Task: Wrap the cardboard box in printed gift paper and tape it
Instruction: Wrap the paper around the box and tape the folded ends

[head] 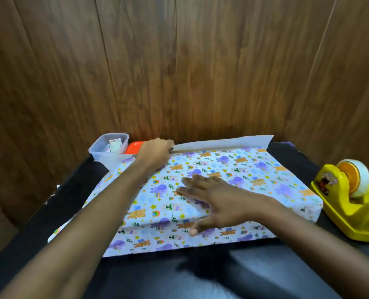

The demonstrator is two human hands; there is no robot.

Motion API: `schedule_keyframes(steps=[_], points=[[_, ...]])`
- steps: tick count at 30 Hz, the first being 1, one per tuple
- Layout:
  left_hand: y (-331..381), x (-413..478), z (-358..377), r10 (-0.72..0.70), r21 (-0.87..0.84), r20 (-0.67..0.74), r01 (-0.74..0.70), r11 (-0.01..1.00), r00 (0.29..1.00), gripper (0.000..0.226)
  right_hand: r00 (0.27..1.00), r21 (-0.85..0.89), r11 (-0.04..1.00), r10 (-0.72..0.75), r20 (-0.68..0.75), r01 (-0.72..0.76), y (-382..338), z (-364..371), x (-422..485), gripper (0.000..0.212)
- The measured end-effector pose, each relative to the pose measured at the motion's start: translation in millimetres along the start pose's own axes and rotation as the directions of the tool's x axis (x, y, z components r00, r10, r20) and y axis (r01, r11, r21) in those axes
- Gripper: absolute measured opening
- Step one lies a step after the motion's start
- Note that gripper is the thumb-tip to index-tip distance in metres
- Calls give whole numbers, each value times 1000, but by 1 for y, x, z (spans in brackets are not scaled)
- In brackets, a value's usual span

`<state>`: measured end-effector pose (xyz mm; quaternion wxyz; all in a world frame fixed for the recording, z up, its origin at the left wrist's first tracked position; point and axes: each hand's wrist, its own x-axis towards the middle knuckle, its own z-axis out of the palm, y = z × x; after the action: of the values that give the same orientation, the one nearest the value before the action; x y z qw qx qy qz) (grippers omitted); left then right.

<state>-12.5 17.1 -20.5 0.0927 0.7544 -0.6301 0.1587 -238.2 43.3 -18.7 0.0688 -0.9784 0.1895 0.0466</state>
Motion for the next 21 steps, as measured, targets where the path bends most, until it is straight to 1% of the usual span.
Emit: schedule_keyframes(steps=[1,2,6,12,14,17,19,21], points=[[1,2,-4,-17,-33,19,18,999,1000,18,1000,-44,999,-1,-15,0,1,4,-1,82],[2,4,-9,-31,-51,40,33,998,999,18,999,-49,999,4,-44,-6,2,7,-2,79],[6,6,-19,-72,-45,102,77,996,992,16,998,2,1000,12,-64,-12,1,10,1,73],[11,2,-18,-51,-24,87,54,998,995,16,997,22,1000,-3,-82,5,5,10,2,72],[13,-1,-18,-27,24,83,25,999,996,15,996,36,999,-5,-91,8,6,11,2,72],[15,-10,-17,45,164,99,-61,985,994,15,995,56,998,7,-104,-1,7,12,1,71],[16,-16,-18,90,275,150,-129,953,985,18,994,83,996,18,-105,-10,6,13,2,71],[19,-19,-19,107,331,210,-174,928,972,22,996,106,994,18,-87,-8,5,11,3,71]])
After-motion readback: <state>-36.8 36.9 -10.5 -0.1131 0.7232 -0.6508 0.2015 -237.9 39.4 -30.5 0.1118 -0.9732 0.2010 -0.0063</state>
